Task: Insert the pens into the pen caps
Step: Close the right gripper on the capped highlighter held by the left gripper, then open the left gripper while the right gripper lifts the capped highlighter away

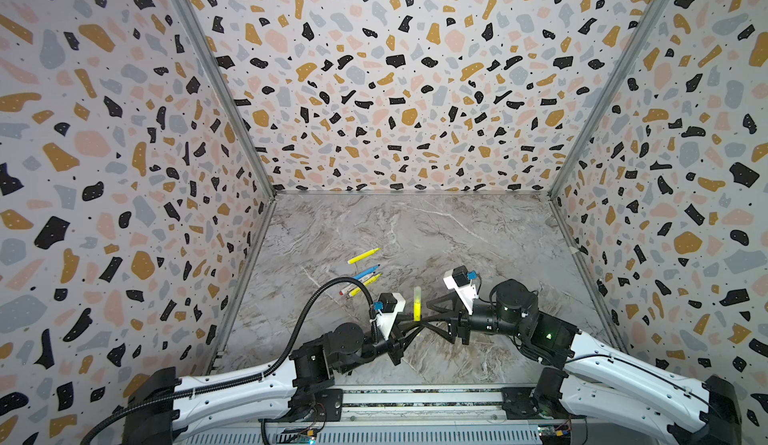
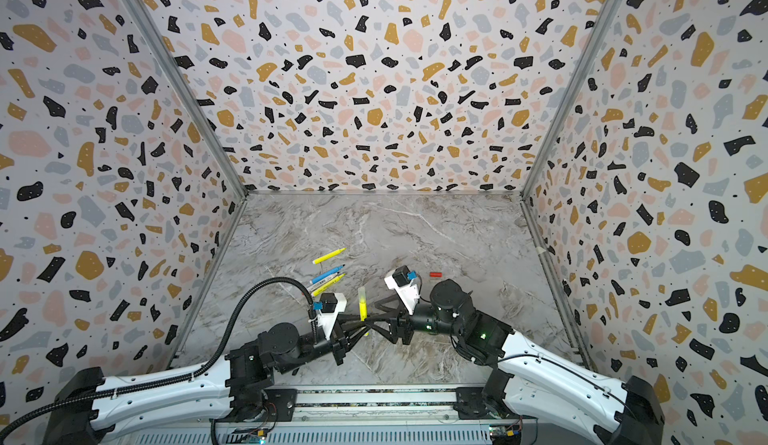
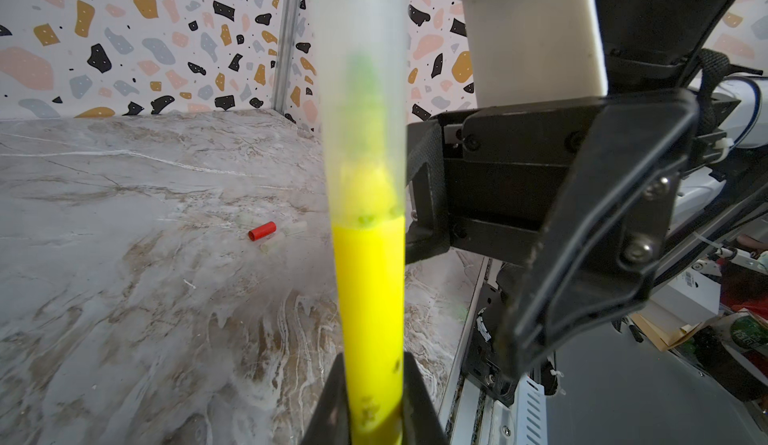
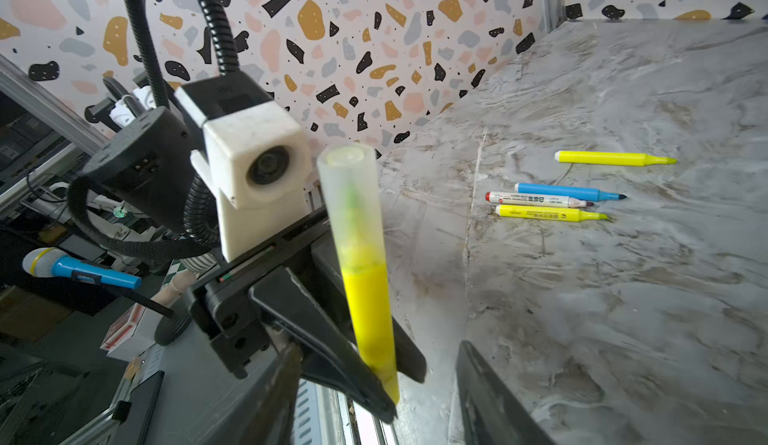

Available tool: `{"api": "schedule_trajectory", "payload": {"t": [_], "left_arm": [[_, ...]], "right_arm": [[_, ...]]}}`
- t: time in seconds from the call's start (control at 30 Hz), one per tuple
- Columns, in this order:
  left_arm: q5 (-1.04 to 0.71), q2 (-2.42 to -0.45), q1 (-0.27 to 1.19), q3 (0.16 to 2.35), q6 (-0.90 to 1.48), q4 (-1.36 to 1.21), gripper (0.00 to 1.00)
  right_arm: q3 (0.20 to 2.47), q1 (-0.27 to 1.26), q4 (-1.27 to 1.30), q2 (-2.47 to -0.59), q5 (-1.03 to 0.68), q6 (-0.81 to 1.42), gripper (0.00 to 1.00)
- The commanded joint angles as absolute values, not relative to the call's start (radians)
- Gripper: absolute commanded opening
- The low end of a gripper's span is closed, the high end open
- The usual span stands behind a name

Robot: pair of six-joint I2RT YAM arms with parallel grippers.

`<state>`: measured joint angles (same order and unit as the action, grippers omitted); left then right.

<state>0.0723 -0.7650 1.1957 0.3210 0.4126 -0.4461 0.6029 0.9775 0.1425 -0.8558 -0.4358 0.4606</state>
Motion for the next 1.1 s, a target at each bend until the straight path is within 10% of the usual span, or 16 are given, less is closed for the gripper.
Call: {"api": "schedule_trajectory", "payload": {"t": [0.0, 0.43, 0.67, 0.83, 1.07], "left_arm": [[0.084, -0.768, 1.193, 0.356, 0.417, -0.508, 0.0], [0.07, -0.769, 1.193, 0.362, 0.415, -0.514, 0.0], [0.071, -0.762, 1.194, 0.367, 0.422, -0.514, 0.0], [0.182, -0.744, 1.193, 0.364, 0.45, -0.448, 0.52], [0.463, -0.768, 1.193, 0.393, 0.52, -0.154, 0.61]], "right_arm": [[0.626, 0.993, 0.21, -0.87, -0.453, 0.468, 0.56], [0.643, 0.996, 0.254, -0.938, -0.433, 0.468, 0.37], [0.64, 0.997, 0.248, -0.953, -0.44, 0.471, 0.02], [0.645, 0.984, 0.195, -0.935, -0.365, 0.475, 0.01], [0.757, 0.791, -0.068, -1.005, -0.29, 0.455, 0.03]]}}
